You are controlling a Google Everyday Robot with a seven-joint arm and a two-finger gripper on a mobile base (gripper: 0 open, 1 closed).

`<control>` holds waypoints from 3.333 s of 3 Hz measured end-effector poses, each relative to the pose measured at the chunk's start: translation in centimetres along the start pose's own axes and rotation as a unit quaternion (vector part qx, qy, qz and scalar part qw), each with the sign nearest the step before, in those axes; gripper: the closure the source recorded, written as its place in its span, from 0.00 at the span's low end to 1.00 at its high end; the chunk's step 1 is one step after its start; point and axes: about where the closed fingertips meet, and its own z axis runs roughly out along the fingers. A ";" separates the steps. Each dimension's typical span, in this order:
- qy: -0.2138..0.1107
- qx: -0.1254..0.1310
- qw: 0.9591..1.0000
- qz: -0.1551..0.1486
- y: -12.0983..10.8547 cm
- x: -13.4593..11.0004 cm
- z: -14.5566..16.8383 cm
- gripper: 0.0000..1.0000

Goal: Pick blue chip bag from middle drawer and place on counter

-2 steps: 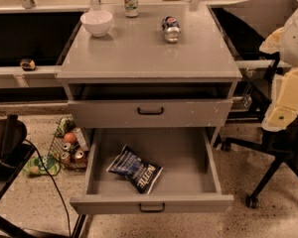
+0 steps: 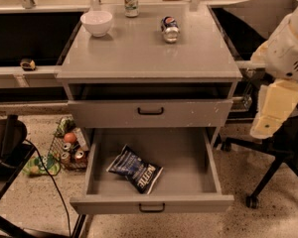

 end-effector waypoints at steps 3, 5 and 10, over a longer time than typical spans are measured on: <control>-0.128 -0.108 0.984 0.063 8.1 -4.2 20.7 0.00; -0.146 -0.079 0.984 0.069 6.7 -5.2 21.2 0.00; -0.356 -0.138 0.916 0.120 4.7 -14.9 46.9 0.00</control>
Offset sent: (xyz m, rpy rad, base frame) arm 0.0246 0.0930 -0.2341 0.4205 0.0449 -0.0140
